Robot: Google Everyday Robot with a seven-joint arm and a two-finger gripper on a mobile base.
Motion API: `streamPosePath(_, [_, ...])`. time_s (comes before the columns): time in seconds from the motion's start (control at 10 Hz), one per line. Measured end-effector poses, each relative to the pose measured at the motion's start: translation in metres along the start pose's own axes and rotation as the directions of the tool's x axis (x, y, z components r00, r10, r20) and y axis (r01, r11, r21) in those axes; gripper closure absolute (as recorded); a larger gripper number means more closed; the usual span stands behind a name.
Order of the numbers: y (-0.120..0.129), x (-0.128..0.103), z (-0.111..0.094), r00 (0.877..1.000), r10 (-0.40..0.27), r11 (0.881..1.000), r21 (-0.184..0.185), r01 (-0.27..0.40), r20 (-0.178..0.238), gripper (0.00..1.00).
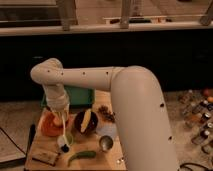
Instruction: Place brush in plastic cup
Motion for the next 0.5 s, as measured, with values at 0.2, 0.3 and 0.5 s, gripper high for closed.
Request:
streamPosePath(0.2, [0.0008, 0.0012, 0.0006, 1.000, 0.003, 1.000, 0.004, -0.003, 0.008, 0.23])
streamPosePath(0.3, [0.0015, 0.0015, 0.0007, 1.000, 0.006, 1.000, 0.005, -0.006, 0.010, 0.20])
streamPosePath(0.5, [0.0016, 0.0016, 0.0025, 1.000, 0.006, 1.000, 0.008, -0.006, 0.017, 0.20])
